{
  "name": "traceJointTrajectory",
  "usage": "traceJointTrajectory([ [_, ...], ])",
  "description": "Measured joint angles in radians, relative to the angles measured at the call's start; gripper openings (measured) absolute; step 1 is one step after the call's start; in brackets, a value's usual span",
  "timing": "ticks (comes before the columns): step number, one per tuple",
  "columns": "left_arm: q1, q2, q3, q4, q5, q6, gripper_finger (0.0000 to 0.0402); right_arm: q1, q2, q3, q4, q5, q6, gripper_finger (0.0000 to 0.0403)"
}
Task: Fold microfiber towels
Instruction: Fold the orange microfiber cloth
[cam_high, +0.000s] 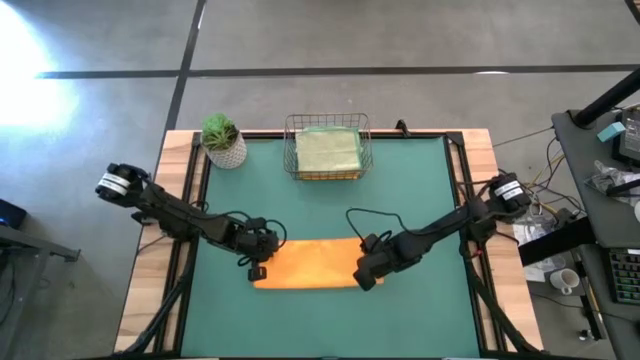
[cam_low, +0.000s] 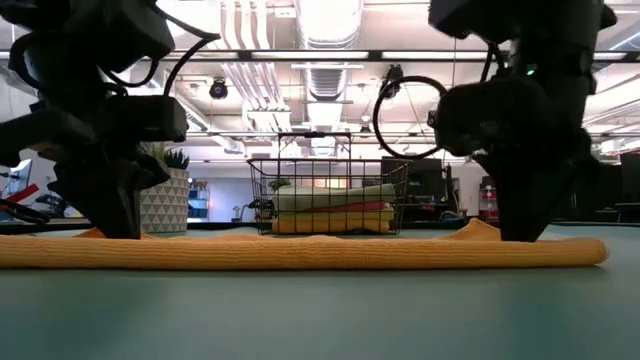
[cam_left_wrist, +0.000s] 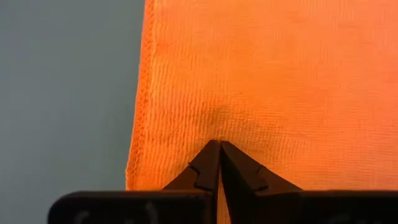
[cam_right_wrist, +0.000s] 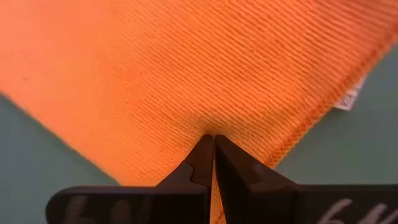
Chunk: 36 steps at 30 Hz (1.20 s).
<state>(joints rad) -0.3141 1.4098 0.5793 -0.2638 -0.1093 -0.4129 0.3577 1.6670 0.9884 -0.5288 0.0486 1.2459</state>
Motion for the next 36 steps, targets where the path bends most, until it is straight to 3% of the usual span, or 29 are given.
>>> traceJointTrajectory([
  [7, 0.000, 0.018, -0.009, 0.028, 0.012, 0.004, 0.0000, -0.134, 0.018, 0.002, 0.000, 0.007, -0.103, 0.0008],
  [22, 0.000, 0.031, -0.016, 0.135, 0.047, 0.004, 0.0000, -0.436, 0.023, 0.006, 0.023, 0.132, -0.324, 0.0008],
  [28, 0.000, 0.005, -0.008, 0.092, 0.023, 0.055, 0.0000, -0.454, -0.015, 0.005, 0.057, 0.144, -0.363, 0.0008],
  [36, 0.000, -0.081, 0.003, -0.040, -0.046, 0.100, 0.0000, -0.378, -0.101, 0.090, 0.065, 0.228, -0.383, 0.0008],
])
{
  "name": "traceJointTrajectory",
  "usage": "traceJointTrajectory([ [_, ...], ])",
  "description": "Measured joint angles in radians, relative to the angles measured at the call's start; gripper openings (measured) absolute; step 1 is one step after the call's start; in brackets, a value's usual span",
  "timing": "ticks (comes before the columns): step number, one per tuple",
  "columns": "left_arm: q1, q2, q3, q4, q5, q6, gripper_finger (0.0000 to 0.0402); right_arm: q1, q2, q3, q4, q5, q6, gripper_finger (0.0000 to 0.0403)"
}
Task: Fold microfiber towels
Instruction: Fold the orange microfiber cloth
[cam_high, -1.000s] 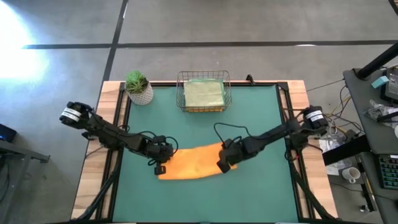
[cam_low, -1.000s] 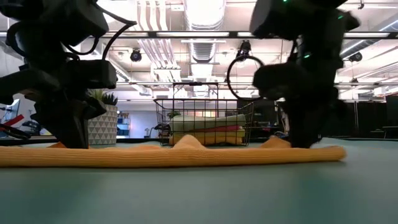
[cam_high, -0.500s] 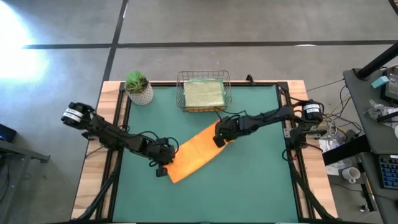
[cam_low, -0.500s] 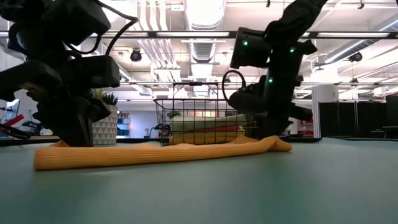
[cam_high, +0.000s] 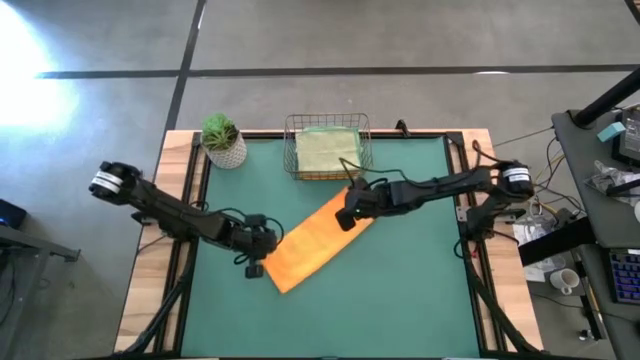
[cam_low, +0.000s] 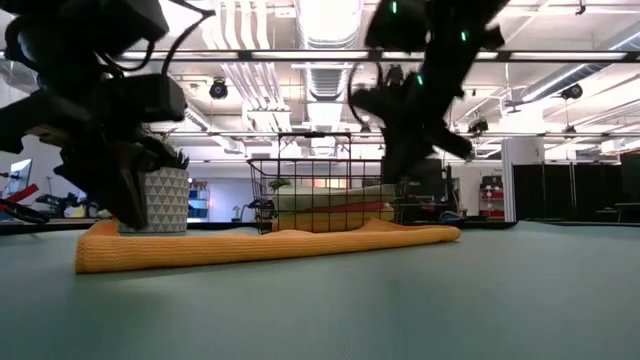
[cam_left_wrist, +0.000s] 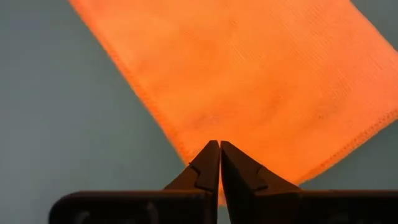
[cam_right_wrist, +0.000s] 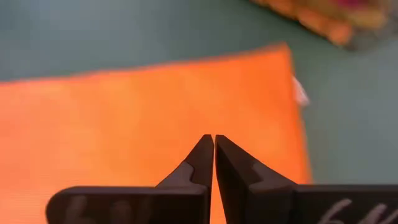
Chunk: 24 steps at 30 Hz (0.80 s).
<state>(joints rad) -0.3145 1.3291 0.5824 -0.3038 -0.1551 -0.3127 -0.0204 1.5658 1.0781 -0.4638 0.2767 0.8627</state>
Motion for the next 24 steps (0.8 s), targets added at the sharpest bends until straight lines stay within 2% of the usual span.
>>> traceJointTrajectory([
  [5, 0.000, -0.087, 0.000, -0.080, -0.066, 0.007, 0.0000, 0.091, 0.025, 0.098, 0.092, 0.012, -0.030, 0.0008],
  [13, 0.001, -0.260, 0.001, -0.225, -0.142, 0.000, 0.0000, 0.227, 0.200, 0.298, 0.119, 0.083, -0.047, 0.0008],
  [21, 0.001, -0.399, 0.001, -0.344, -0.166, -0.148, 0.0000, 0.302, 0.405, 0.512, 0.120, 0.081, -0.120, 0.0008],
  [24, 0.001, -0.437, 0.004, -0.441, -0.166, -0.243, 0.0000, 0.309, 0.474, 0.573, 0.117, 0.028, -0.127, 0.0008],
])
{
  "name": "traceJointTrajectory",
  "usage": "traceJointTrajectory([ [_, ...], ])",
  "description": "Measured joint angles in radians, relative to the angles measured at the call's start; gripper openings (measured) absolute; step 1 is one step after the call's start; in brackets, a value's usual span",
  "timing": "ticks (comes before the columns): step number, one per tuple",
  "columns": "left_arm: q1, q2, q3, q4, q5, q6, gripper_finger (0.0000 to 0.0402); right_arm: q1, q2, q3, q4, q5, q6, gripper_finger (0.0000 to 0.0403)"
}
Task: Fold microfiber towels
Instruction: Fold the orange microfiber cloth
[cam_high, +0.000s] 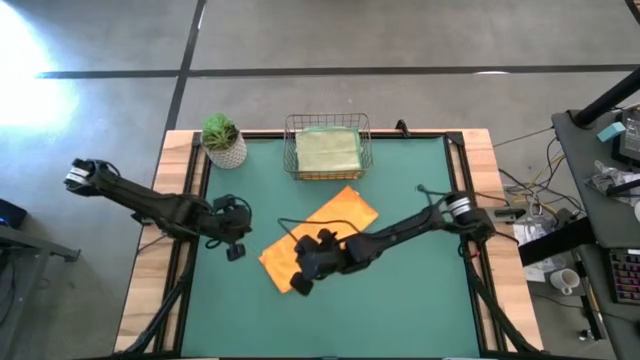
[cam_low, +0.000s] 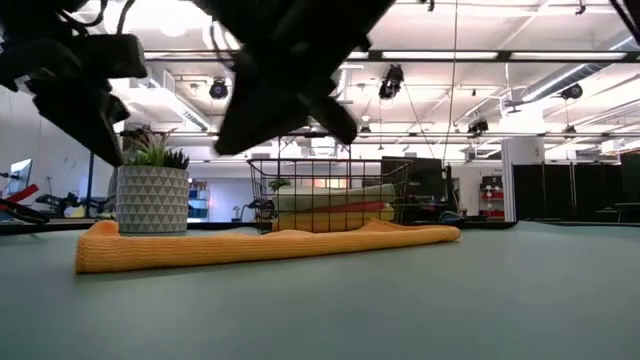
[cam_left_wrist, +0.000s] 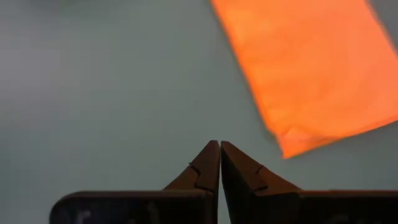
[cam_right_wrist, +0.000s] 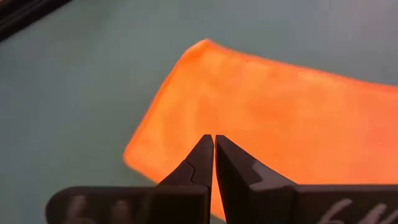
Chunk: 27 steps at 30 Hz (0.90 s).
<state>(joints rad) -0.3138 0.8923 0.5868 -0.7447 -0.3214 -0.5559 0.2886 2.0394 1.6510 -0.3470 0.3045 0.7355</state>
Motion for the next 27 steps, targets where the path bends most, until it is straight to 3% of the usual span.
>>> traceJointTrajectory([
  [5, 0.000, -0.040, -0.004, -0.100, 0.001, -0.069, 0.0000, 0.006, 0.119, 0.100, 0.005, -0.026, -0.021, 0.0008],
  [12, 0.000, -0.037, -0.005, -0.102, 0.001, -0.120, 0.0000, 0.006, 0.255, 0.227, -0.035, -0.070, -0.010, 0.0008],
  [19, -0.002, -0.009, -0.007, -0.103, 0.019, -0.146, 0.0000, 0.018, 0.313, 0.364, -0.272, -0.102, 0.043, 0.0008],
  [27, -0.002, 0.041, -0.009, -0.102, 0.022, -0.146, 0.0000, 0.101, 0.293, 0.377, -0.496, -0.144, 0.080, 0.0008],
])
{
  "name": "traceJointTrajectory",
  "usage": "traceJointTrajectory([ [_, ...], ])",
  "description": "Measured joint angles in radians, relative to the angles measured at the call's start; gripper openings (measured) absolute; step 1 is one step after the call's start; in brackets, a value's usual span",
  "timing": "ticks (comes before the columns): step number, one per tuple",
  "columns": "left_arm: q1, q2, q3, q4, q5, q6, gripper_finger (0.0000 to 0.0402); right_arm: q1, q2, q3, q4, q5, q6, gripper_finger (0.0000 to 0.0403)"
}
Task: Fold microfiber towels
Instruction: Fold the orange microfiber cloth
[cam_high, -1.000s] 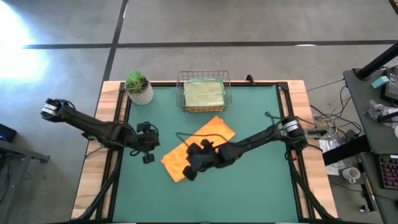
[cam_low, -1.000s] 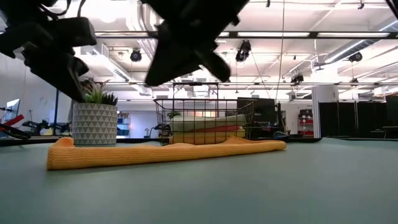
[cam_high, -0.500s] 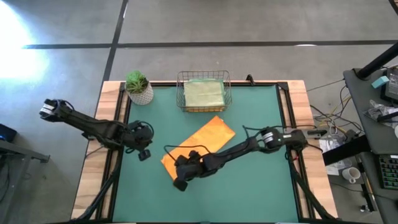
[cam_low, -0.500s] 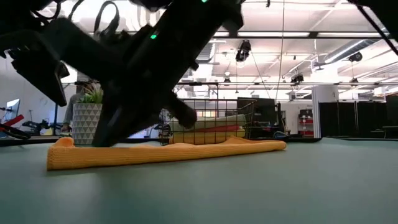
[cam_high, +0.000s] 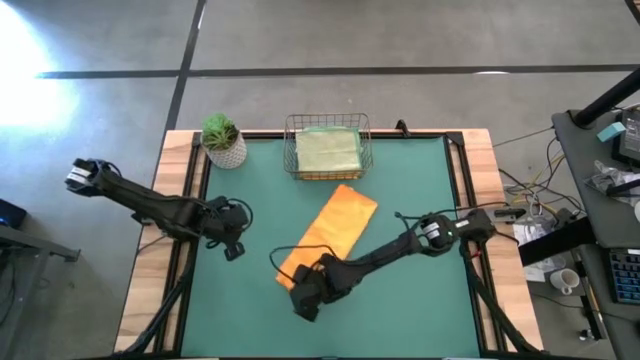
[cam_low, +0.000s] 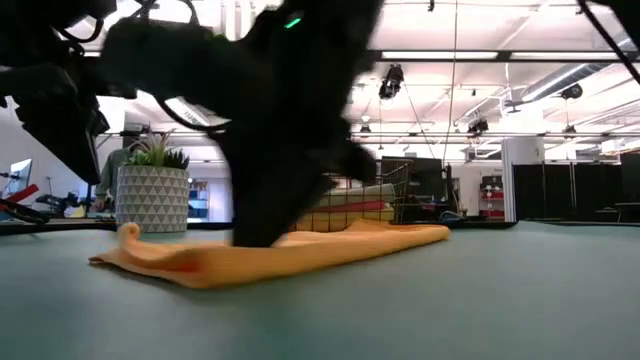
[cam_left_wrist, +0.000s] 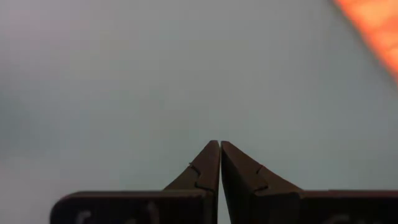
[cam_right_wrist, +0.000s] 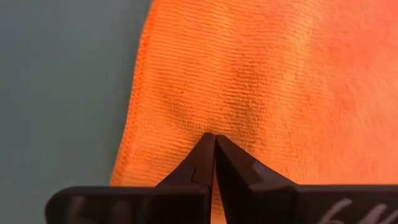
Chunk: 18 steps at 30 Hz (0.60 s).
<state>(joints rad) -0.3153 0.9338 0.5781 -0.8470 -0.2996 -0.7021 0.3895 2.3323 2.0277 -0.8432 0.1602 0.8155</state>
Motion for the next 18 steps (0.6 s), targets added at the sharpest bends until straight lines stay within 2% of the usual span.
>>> traceJointTrajectory([
  [9, 0.000, 0.047, 0.000, 0.008, 0.010, 0.001, 0.0000, 0.122, -0.006, 0.001, -0.287, 0.001, 0.013, 0.0008],
  [14, 0.000, 0.068, 0.000, 0.102, 0.056, 0.026, 0.0000, 0.160, -0.006, -0.001, -0.440, -0.005, 0.022, 0.0008],
  [18, 0.000, 0.085, 0.000, 0.196, 0.074, 0.072, 0.0000, 0.178, -0.018, -0.006, -0.479, -0.007, -0.006, 0.0008],
])
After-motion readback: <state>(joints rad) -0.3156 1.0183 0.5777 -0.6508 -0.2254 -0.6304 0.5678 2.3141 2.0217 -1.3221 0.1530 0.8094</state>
